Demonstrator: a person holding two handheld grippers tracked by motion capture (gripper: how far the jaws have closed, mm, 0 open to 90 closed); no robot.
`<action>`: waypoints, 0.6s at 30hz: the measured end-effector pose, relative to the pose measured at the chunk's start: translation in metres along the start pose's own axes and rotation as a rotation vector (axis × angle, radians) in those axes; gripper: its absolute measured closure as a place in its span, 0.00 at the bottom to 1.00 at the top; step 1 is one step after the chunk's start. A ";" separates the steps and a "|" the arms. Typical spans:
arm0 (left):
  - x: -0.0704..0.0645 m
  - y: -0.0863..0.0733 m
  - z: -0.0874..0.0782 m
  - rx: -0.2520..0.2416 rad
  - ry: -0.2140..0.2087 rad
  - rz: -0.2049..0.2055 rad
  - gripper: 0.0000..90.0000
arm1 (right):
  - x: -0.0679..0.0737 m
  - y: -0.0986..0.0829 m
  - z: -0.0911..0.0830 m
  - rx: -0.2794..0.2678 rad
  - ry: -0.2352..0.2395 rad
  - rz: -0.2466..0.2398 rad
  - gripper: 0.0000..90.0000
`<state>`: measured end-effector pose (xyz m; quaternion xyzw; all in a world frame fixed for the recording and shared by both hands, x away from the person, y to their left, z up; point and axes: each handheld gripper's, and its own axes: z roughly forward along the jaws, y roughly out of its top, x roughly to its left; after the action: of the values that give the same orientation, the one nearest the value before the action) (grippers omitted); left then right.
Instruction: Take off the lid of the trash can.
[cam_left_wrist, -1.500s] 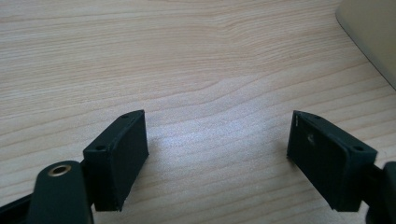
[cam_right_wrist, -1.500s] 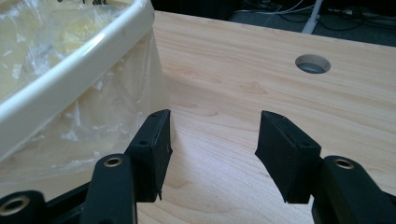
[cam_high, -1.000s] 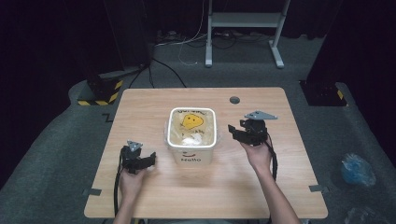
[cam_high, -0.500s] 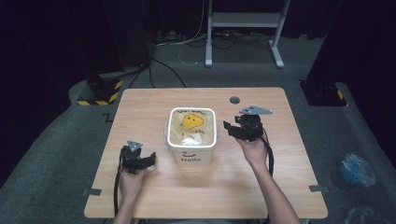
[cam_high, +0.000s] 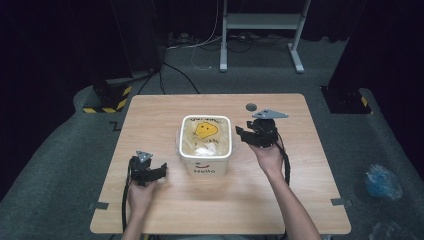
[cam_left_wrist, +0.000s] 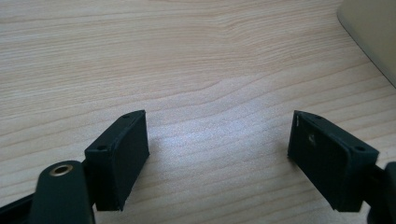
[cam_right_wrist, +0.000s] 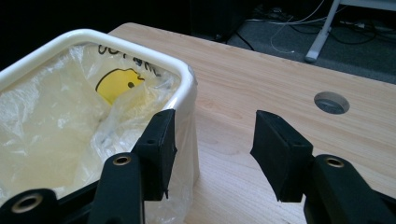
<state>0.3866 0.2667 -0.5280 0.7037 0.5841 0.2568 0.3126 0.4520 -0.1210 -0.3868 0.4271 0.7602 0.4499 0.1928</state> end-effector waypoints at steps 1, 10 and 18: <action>0.000 0.000 0.000 0.000 0.000 0.000 0.23 | 0.000 0.000 0.000 0.000 0.000 0.000 0.55; 0.000 0.000 0.000 0.000 0.001 -0.001 0.23 | 0.005 0.009 0.002 -0.005 0.011 -0.015 0.56; 0.000 0.000 0.000 0.001 0.001 -0.002 0.23 | 0.005 0.011 0.006 -0.002 0.016 0.001 0.57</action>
<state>0.3867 0.2667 -0.5279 0.7032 0.5849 0.2565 0.3124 0.4590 -0.1111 -0.3800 0.4237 0.7610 0.4543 0.1868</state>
